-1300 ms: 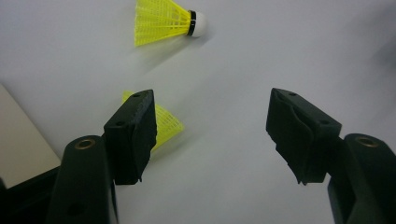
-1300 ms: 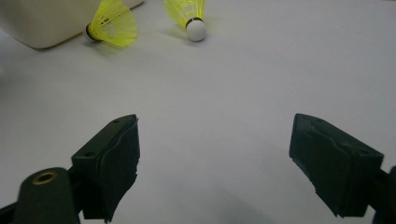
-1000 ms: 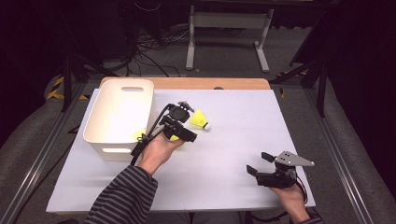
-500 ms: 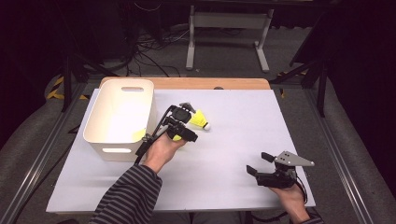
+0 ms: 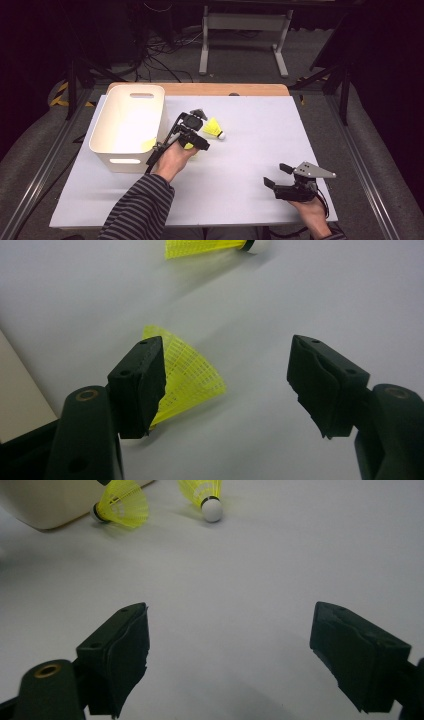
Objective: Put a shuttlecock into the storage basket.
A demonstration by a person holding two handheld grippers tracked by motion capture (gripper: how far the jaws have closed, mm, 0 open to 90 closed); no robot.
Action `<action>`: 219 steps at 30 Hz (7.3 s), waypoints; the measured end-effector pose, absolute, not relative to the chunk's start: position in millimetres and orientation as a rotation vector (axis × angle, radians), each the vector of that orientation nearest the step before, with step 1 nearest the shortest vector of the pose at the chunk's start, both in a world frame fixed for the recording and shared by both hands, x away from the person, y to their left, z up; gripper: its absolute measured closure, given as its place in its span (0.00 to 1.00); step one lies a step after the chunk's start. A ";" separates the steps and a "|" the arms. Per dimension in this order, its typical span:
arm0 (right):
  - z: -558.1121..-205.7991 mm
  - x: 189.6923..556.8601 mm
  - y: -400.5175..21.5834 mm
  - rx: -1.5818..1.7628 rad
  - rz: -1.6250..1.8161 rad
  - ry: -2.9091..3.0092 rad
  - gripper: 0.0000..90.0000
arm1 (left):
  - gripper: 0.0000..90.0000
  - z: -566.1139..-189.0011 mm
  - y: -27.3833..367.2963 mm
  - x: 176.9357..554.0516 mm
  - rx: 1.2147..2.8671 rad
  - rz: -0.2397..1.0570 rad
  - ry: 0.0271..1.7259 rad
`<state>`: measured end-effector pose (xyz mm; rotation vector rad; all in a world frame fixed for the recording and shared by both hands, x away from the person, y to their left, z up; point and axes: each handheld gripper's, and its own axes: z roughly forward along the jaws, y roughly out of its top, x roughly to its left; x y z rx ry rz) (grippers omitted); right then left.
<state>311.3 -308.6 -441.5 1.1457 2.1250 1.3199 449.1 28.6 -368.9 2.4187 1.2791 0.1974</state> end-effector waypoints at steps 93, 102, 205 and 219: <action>-441.8 311.5 -307.2 1.134 1.321 2.138 0.18 | 0.74 -394.6 29.6 464.5 2.459 0.242 1.414; -441.8 311.4 -307.1 1.134 1.321 2.141 0.18 | 0.86 -394.3 29.3 464.8 2.466 0.237 1.394; -440.6 311.5 -308.6 1.131 1.321 2.110 0.18 | 1.00 -330.0 36.1 437.8 2.470 0.175 1.158; -440.5 311.6 -308.5 1.131 1.322 2.104 0.18 | 1.00 -320.7 41.7 437.0 2.453 0.161 1.160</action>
